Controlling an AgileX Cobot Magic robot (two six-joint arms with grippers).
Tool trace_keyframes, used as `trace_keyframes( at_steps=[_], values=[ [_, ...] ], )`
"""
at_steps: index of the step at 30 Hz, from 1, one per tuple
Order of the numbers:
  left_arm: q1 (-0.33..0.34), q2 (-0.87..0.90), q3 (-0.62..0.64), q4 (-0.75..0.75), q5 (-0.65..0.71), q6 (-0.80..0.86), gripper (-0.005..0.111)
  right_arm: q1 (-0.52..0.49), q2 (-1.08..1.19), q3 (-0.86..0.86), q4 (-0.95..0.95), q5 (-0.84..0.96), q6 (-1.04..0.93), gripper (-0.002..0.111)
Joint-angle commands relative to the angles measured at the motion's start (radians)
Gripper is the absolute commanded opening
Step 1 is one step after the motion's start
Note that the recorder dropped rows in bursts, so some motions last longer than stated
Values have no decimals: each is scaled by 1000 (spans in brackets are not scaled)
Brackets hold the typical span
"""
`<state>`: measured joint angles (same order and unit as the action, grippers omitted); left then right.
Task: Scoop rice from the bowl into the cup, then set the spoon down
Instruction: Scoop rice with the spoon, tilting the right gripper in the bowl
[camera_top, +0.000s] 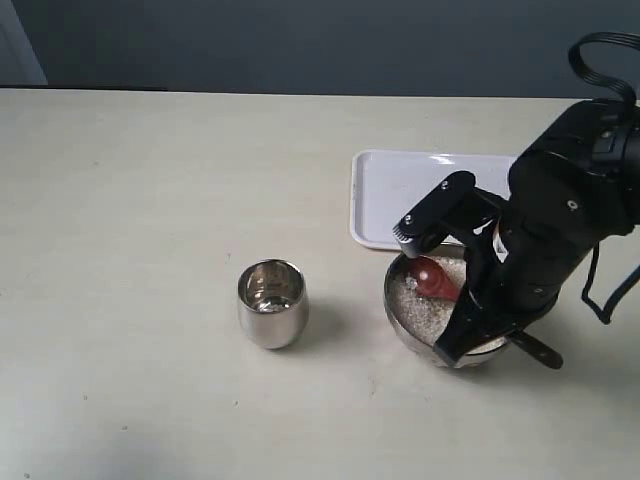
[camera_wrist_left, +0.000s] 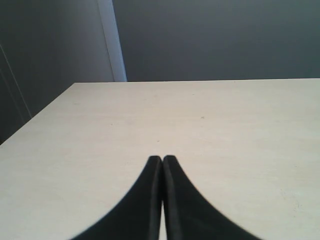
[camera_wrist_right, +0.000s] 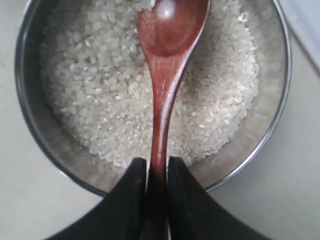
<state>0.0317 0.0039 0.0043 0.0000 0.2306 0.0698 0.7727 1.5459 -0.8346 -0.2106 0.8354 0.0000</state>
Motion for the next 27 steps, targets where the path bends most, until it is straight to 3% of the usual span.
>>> trace_keyframes(
  at_steps=[1, 27],
  values=[
    [-4, -4, -4, -6, -13, -3, 0, -5, 5, 4, -16, -19, -6, -1],
    [-4, -4, -4, -6, -13, -3, 0, -5, 51, -24, 13, 7, -46, -1]
  ],
)
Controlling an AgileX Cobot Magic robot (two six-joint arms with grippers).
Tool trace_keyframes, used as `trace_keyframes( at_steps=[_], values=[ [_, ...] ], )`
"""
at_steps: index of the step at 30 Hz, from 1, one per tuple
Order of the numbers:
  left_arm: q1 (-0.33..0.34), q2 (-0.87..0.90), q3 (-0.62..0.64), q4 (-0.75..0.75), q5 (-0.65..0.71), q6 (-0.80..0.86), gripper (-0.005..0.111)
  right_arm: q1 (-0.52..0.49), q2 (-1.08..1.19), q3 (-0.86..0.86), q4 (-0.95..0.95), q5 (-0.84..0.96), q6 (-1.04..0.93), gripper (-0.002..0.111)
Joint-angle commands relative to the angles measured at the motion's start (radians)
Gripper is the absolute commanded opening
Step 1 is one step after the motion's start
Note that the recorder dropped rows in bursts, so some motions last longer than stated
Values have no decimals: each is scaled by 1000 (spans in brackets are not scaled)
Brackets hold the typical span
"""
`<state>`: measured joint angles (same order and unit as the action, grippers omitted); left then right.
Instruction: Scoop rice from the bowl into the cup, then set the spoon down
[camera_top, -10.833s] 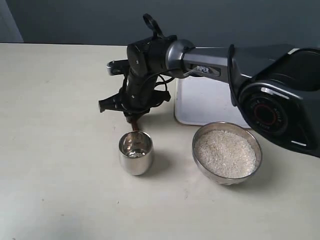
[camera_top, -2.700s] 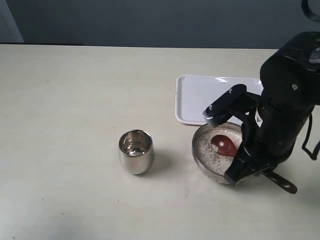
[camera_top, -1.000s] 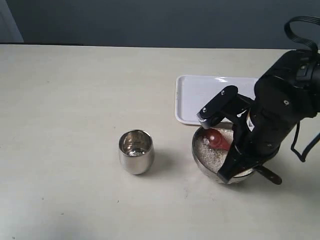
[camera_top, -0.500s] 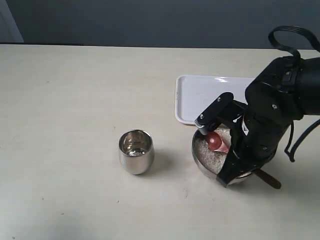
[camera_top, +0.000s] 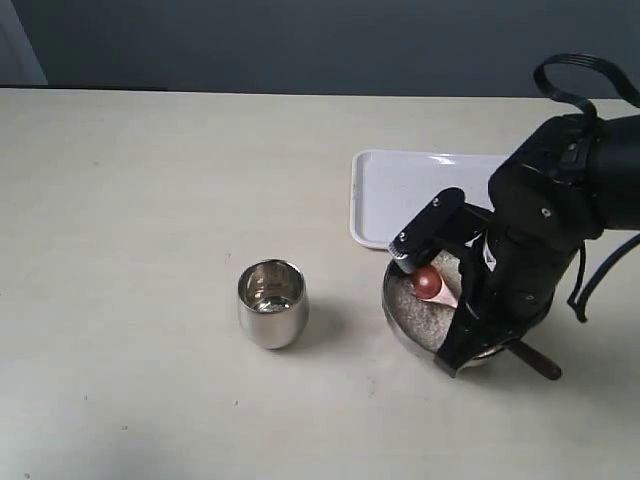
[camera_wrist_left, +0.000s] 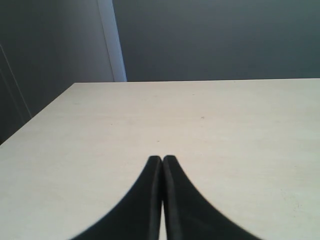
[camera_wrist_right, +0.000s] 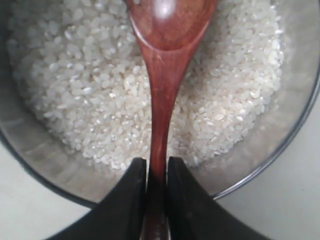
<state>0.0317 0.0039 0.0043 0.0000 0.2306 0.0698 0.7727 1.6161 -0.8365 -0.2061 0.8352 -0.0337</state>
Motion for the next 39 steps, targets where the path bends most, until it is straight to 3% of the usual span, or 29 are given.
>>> trace_keyframes(
  at_steps=[1, 18, 39],
  values=[
    [-4, -4, -4, -6, -13, -3, 0, -5, -22, -33, 8, 20, -15, -1],
    [-4, -4, -4, -6, -13, -3, 0, -5, -28, -105, -122, 228, -19, -1],
    [-4, -4, -4, -6, -13, -3, 0, -3, 34, -113, -136, 168, -74, -1]
  ],
)
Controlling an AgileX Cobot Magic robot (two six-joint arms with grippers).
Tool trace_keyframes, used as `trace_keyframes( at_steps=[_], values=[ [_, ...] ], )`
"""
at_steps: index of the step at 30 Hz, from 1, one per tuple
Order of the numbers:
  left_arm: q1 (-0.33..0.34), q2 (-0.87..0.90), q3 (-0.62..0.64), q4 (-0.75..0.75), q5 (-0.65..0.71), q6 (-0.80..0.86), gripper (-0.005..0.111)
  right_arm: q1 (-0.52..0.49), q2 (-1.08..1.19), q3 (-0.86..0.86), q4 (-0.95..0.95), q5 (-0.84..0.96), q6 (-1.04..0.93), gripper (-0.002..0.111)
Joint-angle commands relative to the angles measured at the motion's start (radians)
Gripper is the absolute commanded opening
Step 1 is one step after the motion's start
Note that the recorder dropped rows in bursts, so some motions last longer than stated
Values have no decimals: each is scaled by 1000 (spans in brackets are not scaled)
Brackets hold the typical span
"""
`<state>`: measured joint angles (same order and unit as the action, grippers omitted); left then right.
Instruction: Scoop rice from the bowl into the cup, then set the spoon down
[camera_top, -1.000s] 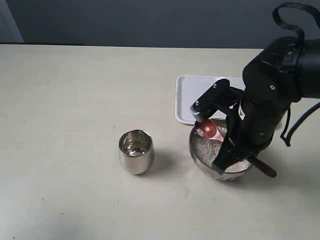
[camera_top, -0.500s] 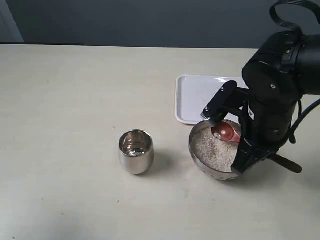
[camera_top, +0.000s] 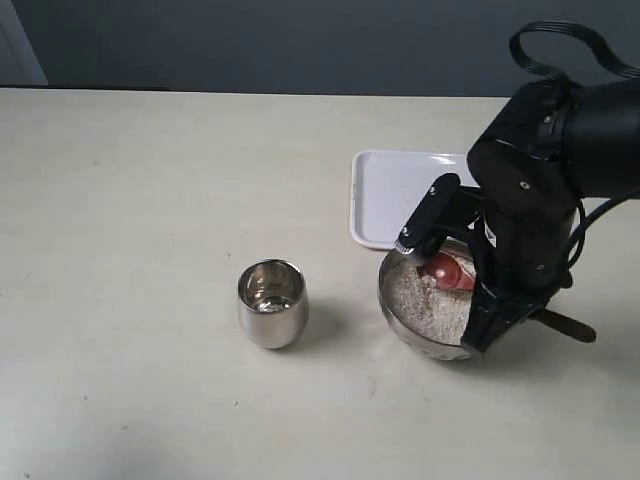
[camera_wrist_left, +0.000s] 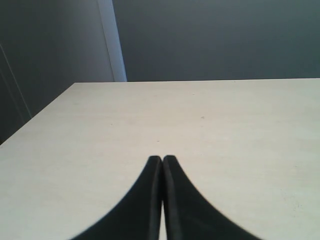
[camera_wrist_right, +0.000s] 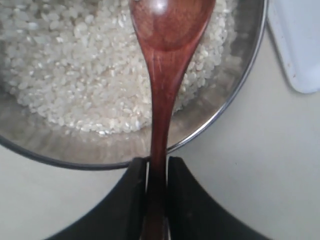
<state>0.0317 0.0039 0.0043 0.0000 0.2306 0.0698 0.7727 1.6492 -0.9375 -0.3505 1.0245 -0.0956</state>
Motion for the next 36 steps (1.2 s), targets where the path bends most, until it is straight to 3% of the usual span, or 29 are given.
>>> trace_keyframes(
  at_steps=[1, 14, 17, 22, 32, 36],
  values=[
    [-4, -4, -4, -6, -13, -3, 0, -3, 1, -17, 15, -22, -15, -1],
    [-4, -4, -4, -6, -13, -3, 0, -3, 1, -65, 61, -1, -60, -1],
    [-4, -4, -4, -6, -13, -3, 0, 13, 1, -65, 20, 27, -60, -1],
    [-4, -4, -4, -6, -13, -3, 0, 120, 1, -65, -108, 120, -51, -1],
    [-4, -4, -4, -6, -13, -3, 0, 136, 39, -85, -226, 143, -8, -1],
    [-4, -4, -4, -6, -13, -3, 0, 185, 90, -85, -256, 147, -7, -1]
  ],
)
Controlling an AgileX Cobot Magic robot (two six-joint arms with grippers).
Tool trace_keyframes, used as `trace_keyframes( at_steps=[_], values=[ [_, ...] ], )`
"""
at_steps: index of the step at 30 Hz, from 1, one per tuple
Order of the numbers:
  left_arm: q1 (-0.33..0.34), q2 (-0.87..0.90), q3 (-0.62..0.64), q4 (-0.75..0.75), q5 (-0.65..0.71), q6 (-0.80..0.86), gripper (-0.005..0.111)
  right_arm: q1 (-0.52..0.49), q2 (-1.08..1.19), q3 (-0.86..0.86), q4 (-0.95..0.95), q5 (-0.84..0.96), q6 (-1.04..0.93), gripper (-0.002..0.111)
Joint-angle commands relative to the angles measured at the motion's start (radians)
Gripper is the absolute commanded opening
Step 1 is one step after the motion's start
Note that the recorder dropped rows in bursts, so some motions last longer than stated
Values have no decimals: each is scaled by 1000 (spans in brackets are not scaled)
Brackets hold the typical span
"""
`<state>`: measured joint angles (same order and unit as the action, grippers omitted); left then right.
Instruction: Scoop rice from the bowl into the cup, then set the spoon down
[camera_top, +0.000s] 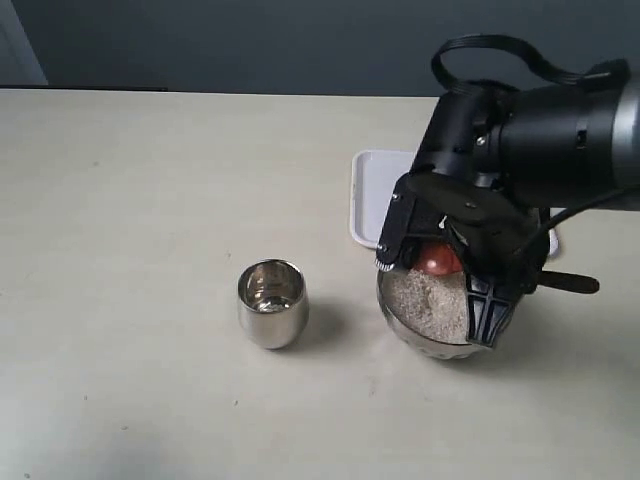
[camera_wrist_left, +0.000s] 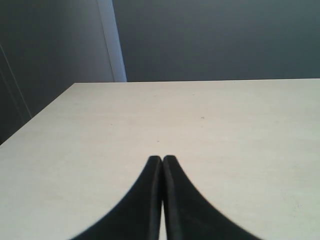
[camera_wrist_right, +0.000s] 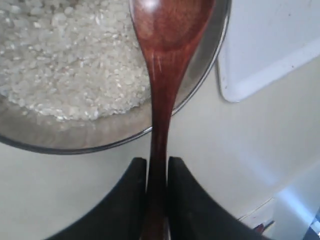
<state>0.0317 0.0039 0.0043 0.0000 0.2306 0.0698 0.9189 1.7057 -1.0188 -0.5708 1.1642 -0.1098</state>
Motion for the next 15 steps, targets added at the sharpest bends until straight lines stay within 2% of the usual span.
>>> trace_keyframes(
  at_steps=[1, 15],
  values=[
    [-4, -4, -4, -6, -13, -3, 0, 52, 44, -4, -38, 8, 7, -1],
    [-4, -4, -4, -6, -13, -3, 0, 81, 90, -4, -45, 31, 12, -1]
  ],
)
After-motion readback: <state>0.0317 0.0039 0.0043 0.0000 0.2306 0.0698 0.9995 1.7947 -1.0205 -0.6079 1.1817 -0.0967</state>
